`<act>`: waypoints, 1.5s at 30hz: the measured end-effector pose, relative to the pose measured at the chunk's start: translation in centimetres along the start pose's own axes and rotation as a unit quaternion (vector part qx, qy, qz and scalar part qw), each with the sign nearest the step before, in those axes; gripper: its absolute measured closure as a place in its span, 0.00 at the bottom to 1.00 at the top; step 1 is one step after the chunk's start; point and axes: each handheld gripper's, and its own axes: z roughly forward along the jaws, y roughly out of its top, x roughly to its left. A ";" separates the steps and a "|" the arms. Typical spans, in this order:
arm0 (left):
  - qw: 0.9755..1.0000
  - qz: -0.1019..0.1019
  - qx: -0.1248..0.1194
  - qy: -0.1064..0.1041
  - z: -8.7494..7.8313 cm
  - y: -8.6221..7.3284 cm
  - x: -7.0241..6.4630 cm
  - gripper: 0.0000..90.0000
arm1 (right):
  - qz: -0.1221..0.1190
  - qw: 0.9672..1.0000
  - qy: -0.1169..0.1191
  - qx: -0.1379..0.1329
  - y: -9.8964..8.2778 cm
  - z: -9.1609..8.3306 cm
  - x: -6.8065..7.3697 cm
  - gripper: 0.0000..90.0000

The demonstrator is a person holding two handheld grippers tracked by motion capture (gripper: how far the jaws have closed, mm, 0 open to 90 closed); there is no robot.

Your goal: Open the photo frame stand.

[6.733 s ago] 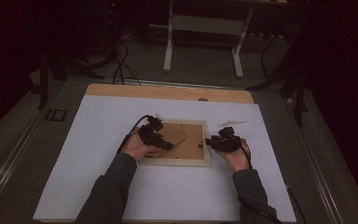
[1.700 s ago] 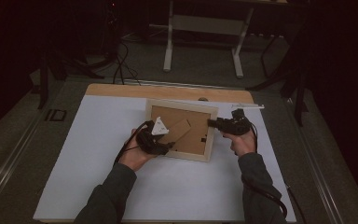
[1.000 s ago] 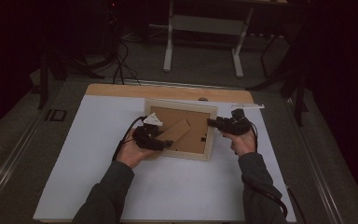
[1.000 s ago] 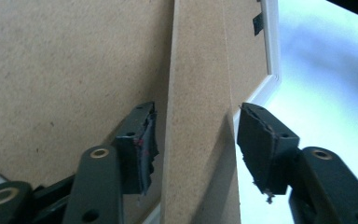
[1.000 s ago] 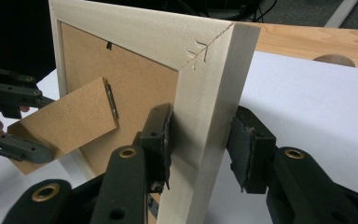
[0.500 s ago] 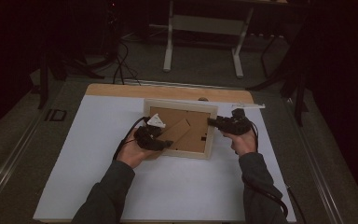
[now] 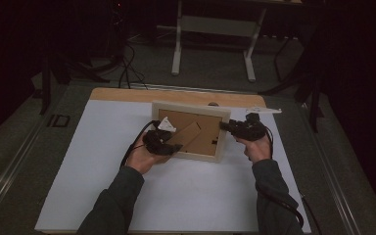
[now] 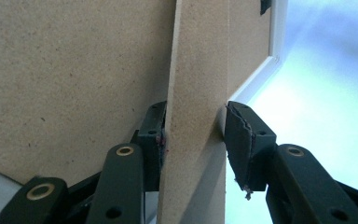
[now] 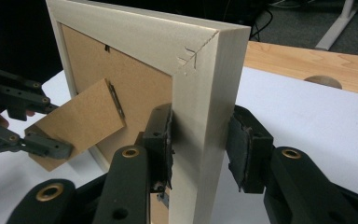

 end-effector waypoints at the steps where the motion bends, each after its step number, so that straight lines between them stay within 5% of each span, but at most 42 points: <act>1: 1.000 -0.001 0.000 0.003 0.1 0.1 0.0 0.69 | -0.001 1.000 -0.001 -0.002 0.0 0.0 0.0 0.70; 35: 0.999 -0.013 -0.003 0.045 1.1 1.4 0.0 0.74 | -0.044 0.998 -0.035 -0.016 0.5 -0.7 1.0 0.69; 45: 0.999 -0.004 -0.012 0.039 0.6 1.4 -0.6 0.75 | -0.046 0.998 -0.022 -0.021 0.1 -0.9 1.1 0.69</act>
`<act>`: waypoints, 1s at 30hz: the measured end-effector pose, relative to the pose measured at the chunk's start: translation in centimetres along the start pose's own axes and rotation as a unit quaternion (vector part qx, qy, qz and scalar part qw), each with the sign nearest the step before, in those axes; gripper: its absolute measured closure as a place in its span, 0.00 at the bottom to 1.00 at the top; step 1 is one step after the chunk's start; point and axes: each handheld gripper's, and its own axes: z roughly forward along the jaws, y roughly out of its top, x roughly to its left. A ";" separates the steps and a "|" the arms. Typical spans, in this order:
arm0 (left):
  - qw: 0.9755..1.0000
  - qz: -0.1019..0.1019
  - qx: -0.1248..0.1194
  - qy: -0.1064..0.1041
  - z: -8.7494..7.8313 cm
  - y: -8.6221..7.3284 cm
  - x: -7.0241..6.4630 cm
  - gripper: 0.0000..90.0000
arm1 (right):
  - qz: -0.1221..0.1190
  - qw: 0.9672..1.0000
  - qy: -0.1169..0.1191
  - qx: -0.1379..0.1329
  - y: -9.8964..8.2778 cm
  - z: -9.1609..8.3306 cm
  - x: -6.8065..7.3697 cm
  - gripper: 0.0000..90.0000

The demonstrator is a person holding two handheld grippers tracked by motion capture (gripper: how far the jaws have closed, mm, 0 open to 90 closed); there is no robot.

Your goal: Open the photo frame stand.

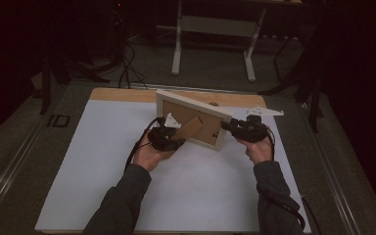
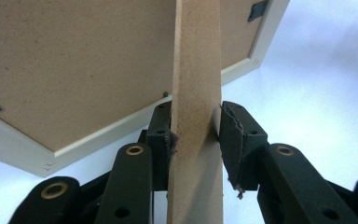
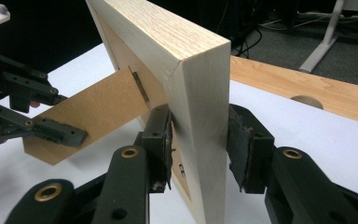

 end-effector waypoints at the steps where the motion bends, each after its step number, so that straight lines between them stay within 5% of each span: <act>1: 1.000 0.000 -0.001 -0.001 0.0 0.0 -0.1 0.75 | -0.001 1.000 0.000 0.000 0.0 0.0 0.0 0.69; 30: 1.000 0.017 -0.018 -0.009 0.0 -0.8 -2.3 0.78 | -0.030 1.000 0.002 0.002 0.0 0.0 0.6 0.66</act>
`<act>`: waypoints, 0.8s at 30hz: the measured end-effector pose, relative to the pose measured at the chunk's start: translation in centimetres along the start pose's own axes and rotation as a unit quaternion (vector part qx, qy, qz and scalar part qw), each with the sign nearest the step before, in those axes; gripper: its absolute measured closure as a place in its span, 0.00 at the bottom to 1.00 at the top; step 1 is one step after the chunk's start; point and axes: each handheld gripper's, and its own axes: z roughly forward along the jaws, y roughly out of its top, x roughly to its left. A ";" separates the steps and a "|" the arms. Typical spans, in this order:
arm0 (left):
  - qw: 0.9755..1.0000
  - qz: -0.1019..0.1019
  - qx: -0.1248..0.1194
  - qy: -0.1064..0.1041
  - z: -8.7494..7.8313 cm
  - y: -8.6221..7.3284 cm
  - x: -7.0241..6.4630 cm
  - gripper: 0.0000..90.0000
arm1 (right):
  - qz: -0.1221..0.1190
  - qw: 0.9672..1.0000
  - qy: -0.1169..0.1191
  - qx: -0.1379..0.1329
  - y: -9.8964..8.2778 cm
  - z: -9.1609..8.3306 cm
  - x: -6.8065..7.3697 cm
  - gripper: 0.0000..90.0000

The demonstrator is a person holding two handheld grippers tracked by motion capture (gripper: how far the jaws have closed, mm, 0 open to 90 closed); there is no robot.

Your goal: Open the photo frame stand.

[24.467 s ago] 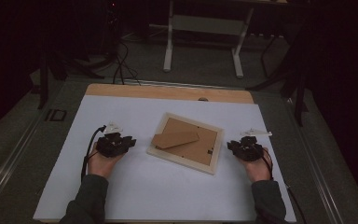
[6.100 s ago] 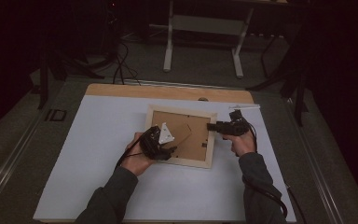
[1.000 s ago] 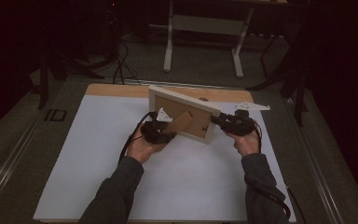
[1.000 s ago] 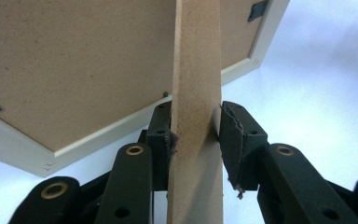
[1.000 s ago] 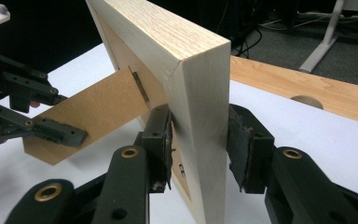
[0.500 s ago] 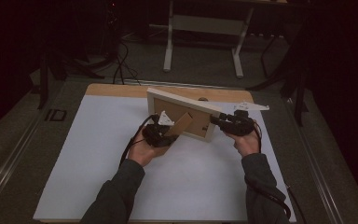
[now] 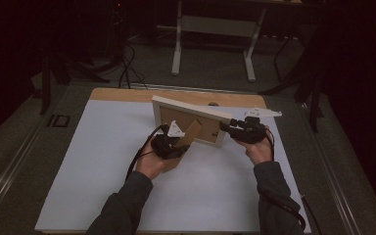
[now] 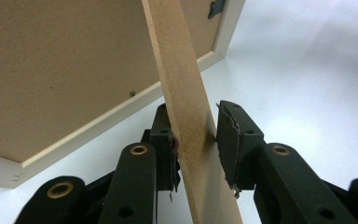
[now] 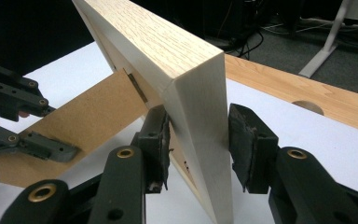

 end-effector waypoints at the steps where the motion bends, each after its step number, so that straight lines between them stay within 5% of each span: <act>1: 1.000 -0.001 -0.002 0.000 0.0 0.0 -0.1 0.78 | -0.001 1.000 0.001 0.000 0.0 0.0 0.0 0.66; 24: 1.000 0.019 0.009 -0.005 0.5 -1.2 -1.3 0.80 | -0.008 1.000 0.016 -0.001 -0.6 -0.3 0.2 0.59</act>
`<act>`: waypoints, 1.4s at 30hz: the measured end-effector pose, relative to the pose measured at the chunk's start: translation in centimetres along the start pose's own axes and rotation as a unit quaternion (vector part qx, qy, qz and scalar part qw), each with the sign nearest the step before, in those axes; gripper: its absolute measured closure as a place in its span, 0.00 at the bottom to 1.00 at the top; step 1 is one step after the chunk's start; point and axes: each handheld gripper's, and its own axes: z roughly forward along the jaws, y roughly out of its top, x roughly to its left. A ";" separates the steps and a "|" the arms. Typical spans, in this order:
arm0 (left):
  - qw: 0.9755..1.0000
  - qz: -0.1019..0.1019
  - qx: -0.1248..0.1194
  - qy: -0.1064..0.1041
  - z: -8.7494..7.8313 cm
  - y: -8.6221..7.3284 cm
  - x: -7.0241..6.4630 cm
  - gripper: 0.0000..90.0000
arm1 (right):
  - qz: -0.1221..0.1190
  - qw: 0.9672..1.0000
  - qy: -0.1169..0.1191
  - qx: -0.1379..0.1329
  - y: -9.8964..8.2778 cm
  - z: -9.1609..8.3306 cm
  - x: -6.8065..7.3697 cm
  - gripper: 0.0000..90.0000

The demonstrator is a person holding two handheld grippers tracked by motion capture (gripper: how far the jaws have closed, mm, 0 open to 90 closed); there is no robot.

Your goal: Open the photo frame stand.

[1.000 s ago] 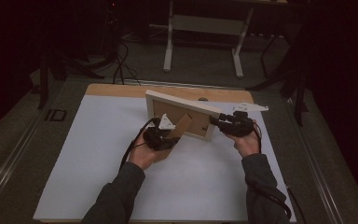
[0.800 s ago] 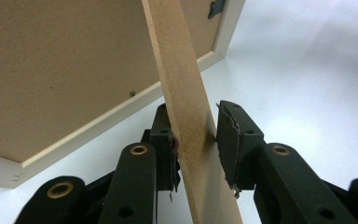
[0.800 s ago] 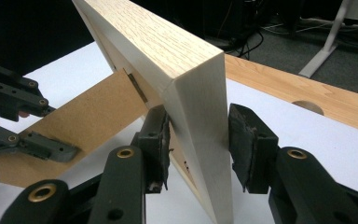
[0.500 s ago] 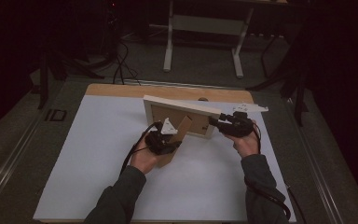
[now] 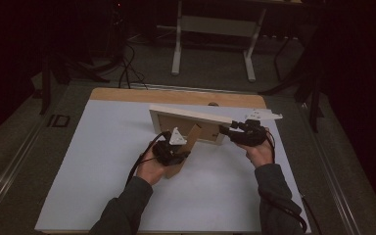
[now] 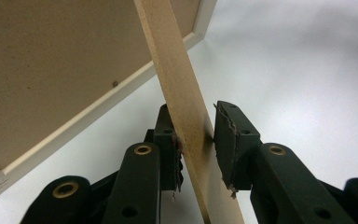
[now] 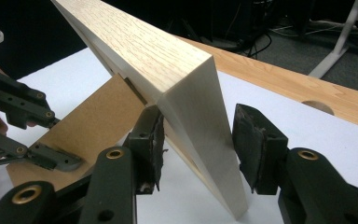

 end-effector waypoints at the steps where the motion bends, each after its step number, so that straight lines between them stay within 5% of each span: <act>1: 1.000 0.000 0.000 0.000 0.0 0.0 0.0 0.80 | -0.002 1.000 0.000 0.000 0.0 -0.1 0.1 0.59; 33: 1.000 -0.001 0.005 -0.005 0.3 -0.8 -0.3 0.83 | -0.010 1.000 0.020 0.007 -1.8 -0.1 0.5 0.55; 42: 1.000 -0.005 -0.001 -0.010 0.0 -0.8 -0.2 0.78 | -0.007 1.000 0.019 0.006 -2.1 -0.1 0.4 0.54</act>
